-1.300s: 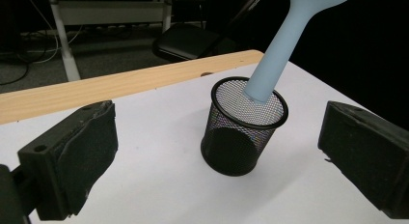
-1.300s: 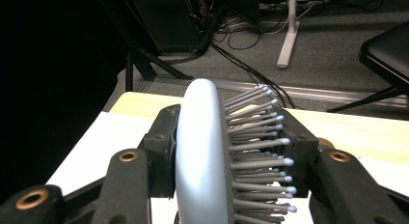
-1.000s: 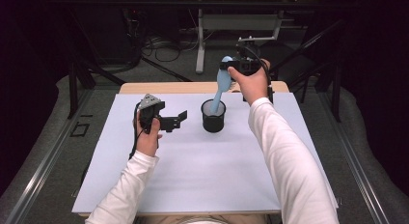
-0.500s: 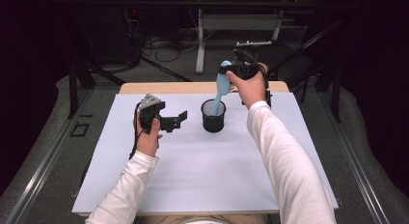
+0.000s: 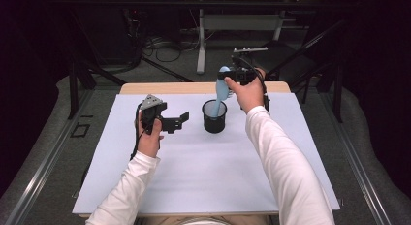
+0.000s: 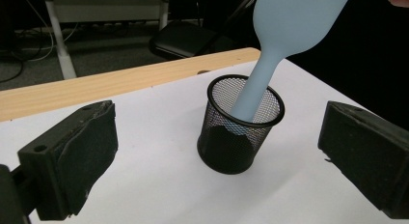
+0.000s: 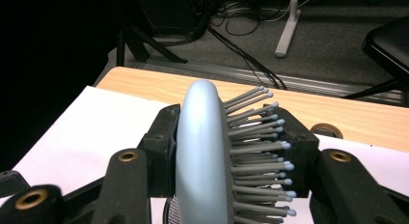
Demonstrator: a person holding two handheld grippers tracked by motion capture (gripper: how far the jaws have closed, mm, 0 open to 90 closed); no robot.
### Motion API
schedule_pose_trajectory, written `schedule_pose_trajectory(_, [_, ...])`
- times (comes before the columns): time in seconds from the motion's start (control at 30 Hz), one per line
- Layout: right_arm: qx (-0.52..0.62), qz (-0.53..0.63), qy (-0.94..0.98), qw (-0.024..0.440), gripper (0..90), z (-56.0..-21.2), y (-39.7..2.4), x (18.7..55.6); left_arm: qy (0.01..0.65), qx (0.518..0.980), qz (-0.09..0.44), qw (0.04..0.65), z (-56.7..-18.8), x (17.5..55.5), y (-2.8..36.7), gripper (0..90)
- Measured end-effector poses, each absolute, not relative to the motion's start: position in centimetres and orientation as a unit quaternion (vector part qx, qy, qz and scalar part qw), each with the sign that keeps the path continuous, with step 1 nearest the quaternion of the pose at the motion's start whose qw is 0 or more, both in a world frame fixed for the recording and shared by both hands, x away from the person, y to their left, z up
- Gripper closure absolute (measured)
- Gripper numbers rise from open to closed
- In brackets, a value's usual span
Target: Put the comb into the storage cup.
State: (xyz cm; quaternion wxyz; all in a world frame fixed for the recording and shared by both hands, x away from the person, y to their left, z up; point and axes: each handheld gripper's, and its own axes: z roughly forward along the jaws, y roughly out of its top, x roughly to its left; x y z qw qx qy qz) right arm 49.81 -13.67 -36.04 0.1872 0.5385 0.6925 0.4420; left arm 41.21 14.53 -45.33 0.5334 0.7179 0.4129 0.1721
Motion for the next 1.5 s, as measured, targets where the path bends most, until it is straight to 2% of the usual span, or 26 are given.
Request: schedule_pose_trajectory(1.5, [0.532,0.411,0.712,0.204,49.9,-39.1,-12.7,50.6,0.413,0.718,0.170,0.534,-45.4,41.2,14.5,0.5])
